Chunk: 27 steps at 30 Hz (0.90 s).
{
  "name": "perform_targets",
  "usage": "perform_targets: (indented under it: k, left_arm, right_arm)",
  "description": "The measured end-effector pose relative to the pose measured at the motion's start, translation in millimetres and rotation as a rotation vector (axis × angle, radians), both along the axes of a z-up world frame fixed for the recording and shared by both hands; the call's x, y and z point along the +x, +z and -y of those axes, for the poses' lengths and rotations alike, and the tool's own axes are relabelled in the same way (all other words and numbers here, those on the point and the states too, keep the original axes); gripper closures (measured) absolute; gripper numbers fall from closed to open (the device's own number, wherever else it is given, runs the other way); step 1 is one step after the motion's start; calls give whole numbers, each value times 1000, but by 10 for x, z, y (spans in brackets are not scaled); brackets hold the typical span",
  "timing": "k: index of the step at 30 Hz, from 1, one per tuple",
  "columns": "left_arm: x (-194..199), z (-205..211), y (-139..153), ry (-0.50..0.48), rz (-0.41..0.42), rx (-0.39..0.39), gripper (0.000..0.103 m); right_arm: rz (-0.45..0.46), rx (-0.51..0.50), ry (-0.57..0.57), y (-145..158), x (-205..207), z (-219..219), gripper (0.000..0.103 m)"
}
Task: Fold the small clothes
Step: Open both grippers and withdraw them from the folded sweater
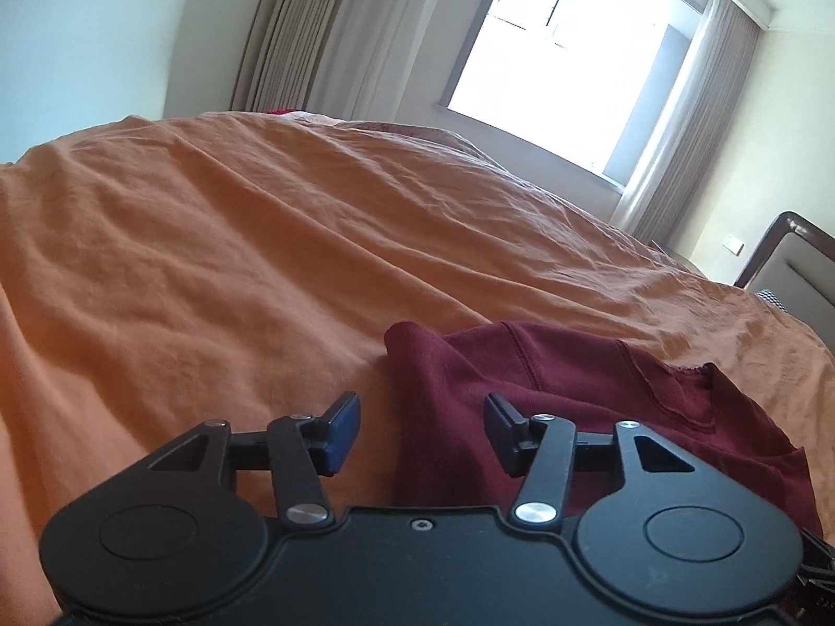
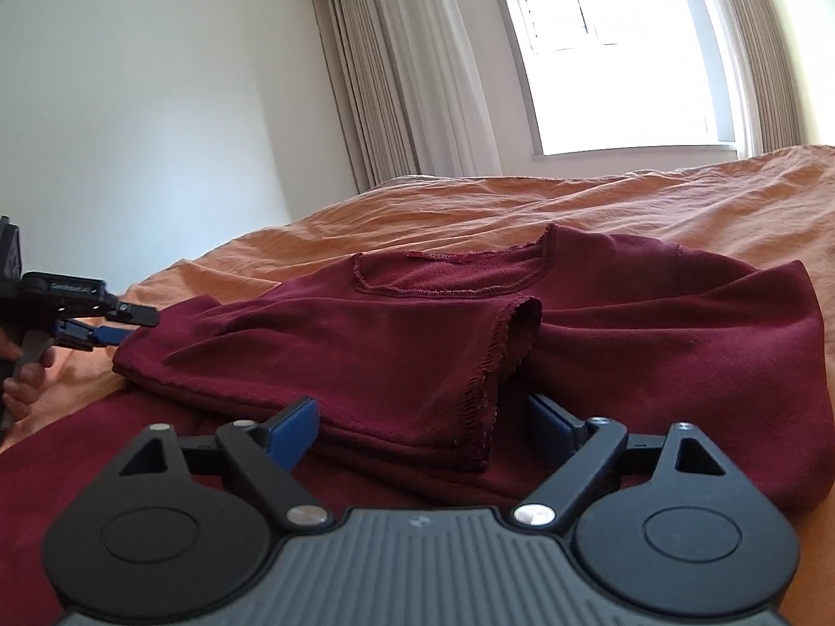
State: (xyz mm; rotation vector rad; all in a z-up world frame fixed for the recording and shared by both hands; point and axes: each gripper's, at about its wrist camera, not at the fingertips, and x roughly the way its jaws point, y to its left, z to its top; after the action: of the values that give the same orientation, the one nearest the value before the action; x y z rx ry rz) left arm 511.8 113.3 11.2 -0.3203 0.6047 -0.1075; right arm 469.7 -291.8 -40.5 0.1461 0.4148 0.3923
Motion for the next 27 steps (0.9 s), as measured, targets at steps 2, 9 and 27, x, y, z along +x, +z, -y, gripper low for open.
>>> perform_targets:
  k: [2,9,27]
  left_arm:
    - [-96,-11,-44,-34,-26,-25,40]
    - [-265,73,-146,-133,-50,-31,75]
    - [-469,207,35,25,-148,36,45]
  right_arm:
    - [2,-8,2,-4,-11,-12,10]
    - [-4,-20,6,-10,10,-38,5]
    - [-102,-64,3,233,-512,87,0]
